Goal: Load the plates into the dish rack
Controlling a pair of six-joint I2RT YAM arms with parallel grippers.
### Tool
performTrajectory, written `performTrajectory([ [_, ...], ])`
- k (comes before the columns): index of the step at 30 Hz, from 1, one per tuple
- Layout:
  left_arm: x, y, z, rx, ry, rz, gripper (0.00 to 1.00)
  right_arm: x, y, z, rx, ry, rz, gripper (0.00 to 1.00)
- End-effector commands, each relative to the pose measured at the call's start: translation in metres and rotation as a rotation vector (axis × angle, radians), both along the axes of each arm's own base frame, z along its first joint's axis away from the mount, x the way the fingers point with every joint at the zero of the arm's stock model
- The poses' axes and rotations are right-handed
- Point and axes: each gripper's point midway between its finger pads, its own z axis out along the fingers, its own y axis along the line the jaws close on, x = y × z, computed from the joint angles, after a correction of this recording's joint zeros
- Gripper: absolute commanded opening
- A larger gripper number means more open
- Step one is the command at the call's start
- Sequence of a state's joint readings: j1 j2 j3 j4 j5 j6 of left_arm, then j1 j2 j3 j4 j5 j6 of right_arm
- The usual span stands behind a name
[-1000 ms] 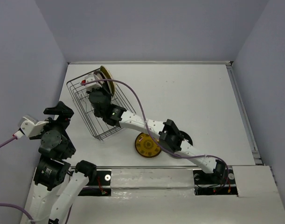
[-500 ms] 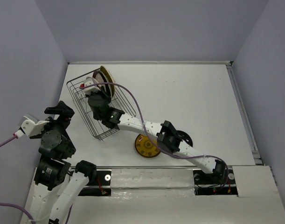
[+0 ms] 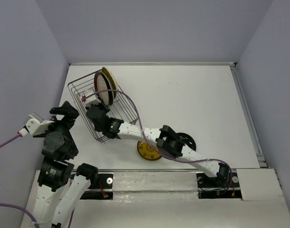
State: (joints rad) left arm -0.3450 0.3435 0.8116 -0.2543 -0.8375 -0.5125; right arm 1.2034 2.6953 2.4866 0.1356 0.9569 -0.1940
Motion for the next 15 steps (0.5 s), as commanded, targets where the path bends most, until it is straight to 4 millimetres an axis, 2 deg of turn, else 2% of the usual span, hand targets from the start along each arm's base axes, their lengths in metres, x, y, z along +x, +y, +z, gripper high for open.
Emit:
performTrajectory([
  [1,0.005,-0.001,0.007,0.012,-0.028,-0.002,0.99,-0.023,0.018,0.026,0.234,0.074,0.106,0.38],
  [2,0.006,-0.002,0.007,0.013,-0.028,-0.005,0.99,-0.026,0.021,0.027,0.254,0.09,0.13,0.4],
  [3,0.007,-0.002,0.007,0.014,-0.028,-0.007,0.99,-0.029,0.02,0.018,0.251,0.112,0.136,0.43],
  [4,0.007,-0.003,0.006,0.016,-0.026,-0.008,0.99,-0.031,0.019,0.031,0.283,0.116,0.151,0.45],
  [6,0.008,-0.004,0.006,0.019,-0.028,-0.014,0.99,-0.036,0.021,0.038,0.327,0.138,0.177,0.46],
  [7,0.009,-0.004,0.006,0.022,-0.026,-0.018,0.99,-0.037,0.022,0.036,0.333,0.144,0.181,0.42],
  [9,0.01,-0.005,0.006,0.025,-0.027,-0.023,0.99,-0.026,0.013,0.045,0.375,0.15,0.158,0.3],
  [10,0.01,-0.005,0.006,0.026,-0.029,-0.023,0.99,-0.026,0.012,0.047,0.384,0.154,0.157,0.24],
  [11,0.01,-0.005,0.006,0.03,-0.028,-0.024,0.99,-0.021,0.007,0.05,0.397,0.157,0.149,0.21],
  [13,0.012,-0.006,0.005,0.036,-0.026,-0.031,0.99,-0.017,0.002,0.049,0.396,0.16,0.135,0.07],
  [15,0.013,-0.008,0.005,0.041,-0.027,-0.044,0.99,-0.015,-0.005,0.046,0.374,0.15,0.108,0.07],
])
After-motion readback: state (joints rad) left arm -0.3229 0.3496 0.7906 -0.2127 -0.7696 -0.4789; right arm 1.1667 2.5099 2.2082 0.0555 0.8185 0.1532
